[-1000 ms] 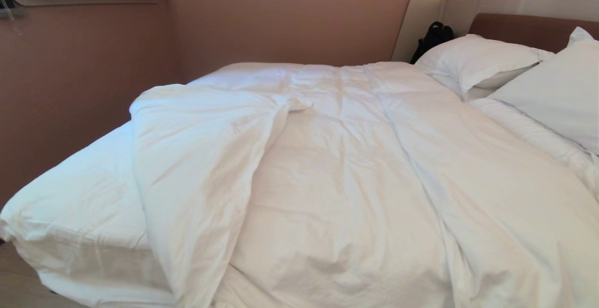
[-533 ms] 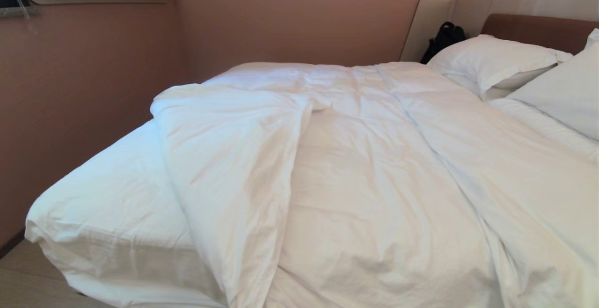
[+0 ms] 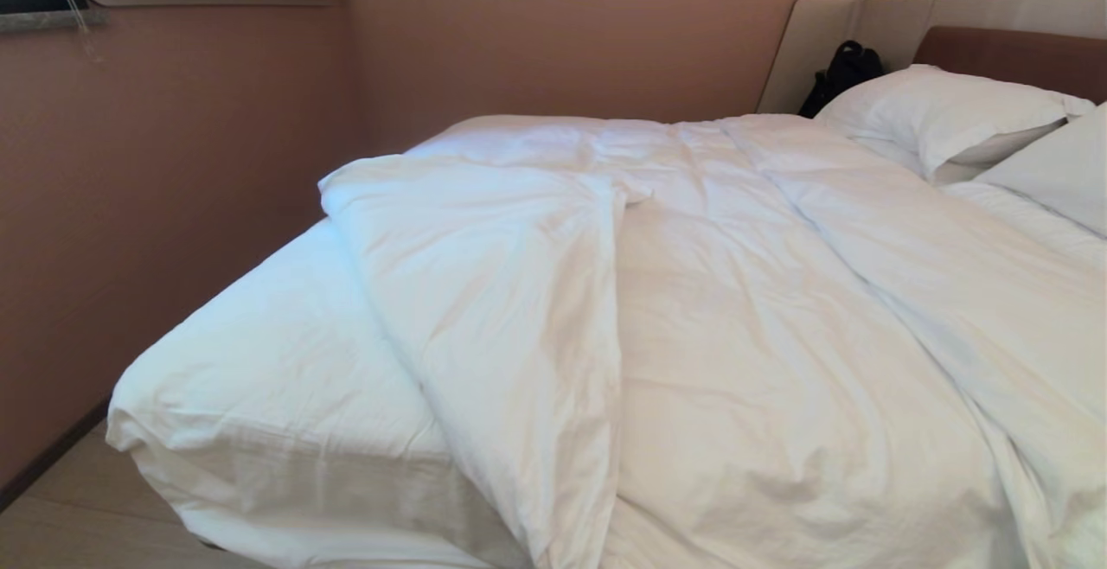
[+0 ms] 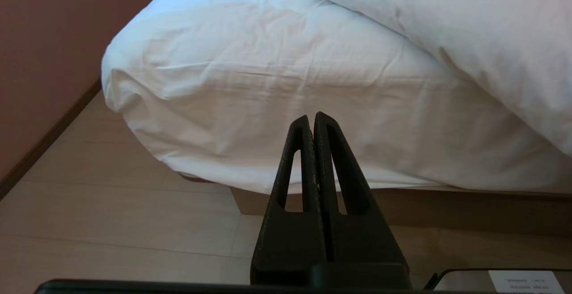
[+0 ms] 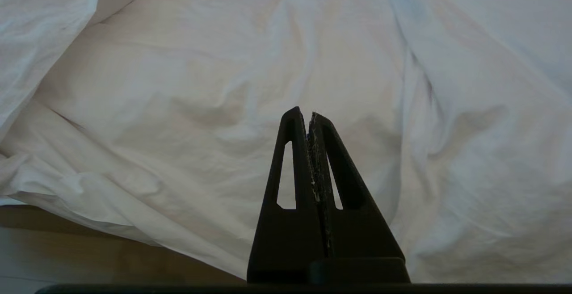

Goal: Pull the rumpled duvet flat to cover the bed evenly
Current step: Hold the folded corner of the quilt

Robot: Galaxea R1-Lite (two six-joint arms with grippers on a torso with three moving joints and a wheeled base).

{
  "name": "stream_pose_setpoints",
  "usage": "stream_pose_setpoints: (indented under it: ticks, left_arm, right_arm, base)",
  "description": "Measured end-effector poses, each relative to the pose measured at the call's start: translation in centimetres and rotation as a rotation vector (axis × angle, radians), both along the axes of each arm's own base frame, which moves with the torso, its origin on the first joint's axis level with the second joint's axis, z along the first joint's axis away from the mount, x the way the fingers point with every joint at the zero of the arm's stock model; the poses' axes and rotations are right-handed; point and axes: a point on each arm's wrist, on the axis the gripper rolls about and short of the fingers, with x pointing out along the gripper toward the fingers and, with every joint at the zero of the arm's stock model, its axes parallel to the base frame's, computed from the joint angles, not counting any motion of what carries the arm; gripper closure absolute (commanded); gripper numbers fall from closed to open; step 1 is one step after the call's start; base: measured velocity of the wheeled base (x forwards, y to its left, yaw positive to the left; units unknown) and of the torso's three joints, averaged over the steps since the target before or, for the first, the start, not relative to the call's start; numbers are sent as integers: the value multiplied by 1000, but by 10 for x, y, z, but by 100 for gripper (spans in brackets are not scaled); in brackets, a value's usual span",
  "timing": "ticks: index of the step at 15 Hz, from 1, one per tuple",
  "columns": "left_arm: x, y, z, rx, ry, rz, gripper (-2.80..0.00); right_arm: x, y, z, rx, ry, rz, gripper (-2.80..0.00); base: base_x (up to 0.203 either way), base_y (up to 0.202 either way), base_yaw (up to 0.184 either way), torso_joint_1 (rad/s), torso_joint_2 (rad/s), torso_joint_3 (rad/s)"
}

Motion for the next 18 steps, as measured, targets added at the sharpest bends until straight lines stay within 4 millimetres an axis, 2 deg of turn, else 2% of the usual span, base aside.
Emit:
stream_pose_setpoints:
  ticks: [18]
  left_arm:
    - [0, 0, 0, 4, 0, -4, 0]
  right_arm:
    - [0, 0, 0, 0, 0, 0, 0]
  base:
    - [0, 194, 0, 4, 2, 1]
